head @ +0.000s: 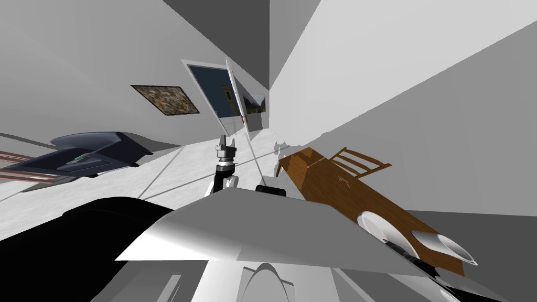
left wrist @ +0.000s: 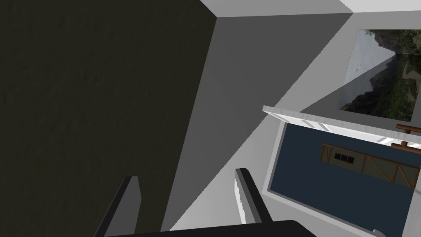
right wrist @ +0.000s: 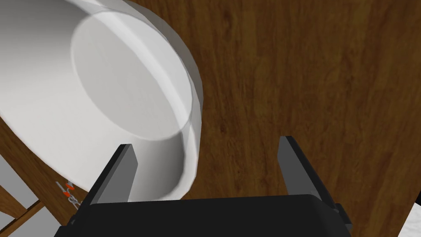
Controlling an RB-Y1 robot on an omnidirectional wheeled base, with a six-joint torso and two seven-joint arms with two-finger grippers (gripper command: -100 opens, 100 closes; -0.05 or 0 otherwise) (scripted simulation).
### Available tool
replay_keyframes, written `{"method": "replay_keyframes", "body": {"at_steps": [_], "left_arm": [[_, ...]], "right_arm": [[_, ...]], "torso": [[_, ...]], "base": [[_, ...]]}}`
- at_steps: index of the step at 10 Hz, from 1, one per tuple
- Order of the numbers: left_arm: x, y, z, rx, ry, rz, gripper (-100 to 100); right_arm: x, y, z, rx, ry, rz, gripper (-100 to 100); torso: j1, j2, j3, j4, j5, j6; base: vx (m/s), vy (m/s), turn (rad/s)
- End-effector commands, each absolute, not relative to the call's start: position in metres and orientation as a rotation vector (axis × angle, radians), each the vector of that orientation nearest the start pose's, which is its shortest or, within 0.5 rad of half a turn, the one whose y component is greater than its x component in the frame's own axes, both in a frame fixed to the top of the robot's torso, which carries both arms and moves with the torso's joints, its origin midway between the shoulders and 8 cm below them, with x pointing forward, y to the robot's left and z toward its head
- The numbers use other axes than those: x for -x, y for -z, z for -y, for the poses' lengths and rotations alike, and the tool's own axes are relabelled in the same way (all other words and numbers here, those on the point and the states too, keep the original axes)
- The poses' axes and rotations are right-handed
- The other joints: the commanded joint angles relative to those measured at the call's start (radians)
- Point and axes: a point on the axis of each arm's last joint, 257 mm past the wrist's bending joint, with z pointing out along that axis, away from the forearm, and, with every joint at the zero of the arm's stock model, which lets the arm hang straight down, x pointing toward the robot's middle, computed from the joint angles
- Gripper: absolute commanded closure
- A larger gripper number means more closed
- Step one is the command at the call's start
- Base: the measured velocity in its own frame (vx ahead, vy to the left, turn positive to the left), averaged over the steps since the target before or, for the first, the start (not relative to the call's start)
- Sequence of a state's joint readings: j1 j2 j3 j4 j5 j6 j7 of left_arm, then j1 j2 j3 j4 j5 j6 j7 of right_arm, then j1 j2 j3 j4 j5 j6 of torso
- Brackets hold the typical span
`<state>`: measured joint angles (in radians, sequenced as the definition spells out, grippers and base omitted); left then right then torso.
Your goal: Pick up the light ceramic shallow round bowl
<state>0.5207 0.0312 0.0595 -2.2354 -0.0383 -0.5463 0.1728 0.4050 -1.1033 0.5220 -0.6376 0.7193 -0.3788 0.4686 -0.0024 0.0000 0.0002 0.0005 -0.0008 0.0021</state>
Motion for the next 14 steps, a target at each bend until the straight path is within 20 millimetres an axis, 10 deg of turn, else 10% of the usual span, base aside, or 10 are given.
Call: {"method": "replay_keyframes", "body": {"at_steps": [1, 3, 4, 8, 9, 10, 13, 14], "left_arm": [[-0.341, -0.008, -0.294, 0.684, 1.370, -0.626, 0], [-0.341, -0.008, -0.294, 0.684, 1.370, -0.626, 0], [-0.341, -0.008, -0.294, 0.684, 1.370, -0.626, 0], [-0.341, -0.008, -0.294, 0.684, 1.370, -0.626, 0], [-0.341, -0.008, -0.294, 0.684, 1.370, -0.626, 0], [-0.341, -0.008, -0.294, 0.684, 1.370, -0.626, 0], [-0.341, -0.008, -0.294, 0.684, 1.370, -0.626, 0], [-0.341, -0.008, -0.294, 0.684, 1.370, -0.626, 0]], "right_arm": [[-0.003, 0.487, 0.708, 0.713, 0.523, -2.909, -100], [-0.004, 0.489, 0.707, 0.705, 0.524, -2.910, -100], [-0.003, 0.489, 0.707, 0.709, 0.525, -2.910, 100], [-0.002, 0.488, 0.708, 0.714, 0.529, -2.911, 100], [-0.002, 0.488, 0.708, 0.714, 0.528, -2.912, 0], [-0.006, 0.478, 0.714, 0.722, 0.522, -2.907, 100], [-0.006, 0.473, 0.718, 0.731, 0.522, -2.905, 100], [-0.006, 0.473, 0.718, 0.730, 0.520, -2.905, 0]], "torso": [[0.000, 0.000, 0.000, 0.000, 0.000, 0.000], [-0.002, 0.002, 0.001, 0.000, -0.001, 0.000], [0.001, 0.001, 0.001, 0.000, 0.000, 0.000], [0.002, 0.003, 0.002, 0.002, -0.001, 0.002], [0.002, 0.003, 0.002, 0.002, -0.001, 0.001], [0.002, 0.003, 0.002, 0.002, -0.001, 0.001], [0.008, 0.002, 0.002, 0.001, 0.001, 0.002], [0.006, 0.002, 0.002, 0.001, 0.001, 0.001]], "base": [[-0.007, -0.077, 0.080], [-0.011, -0.047, 0.034], [-0.001, -0.006, -0.001], [0.000, -0.002, 0.004], [0.000, 0.000, 0.000], [0.001, 0.044, -0.076], [0.010, 0.059, -0.051], [0.000, 0.007, 0.000]]}}
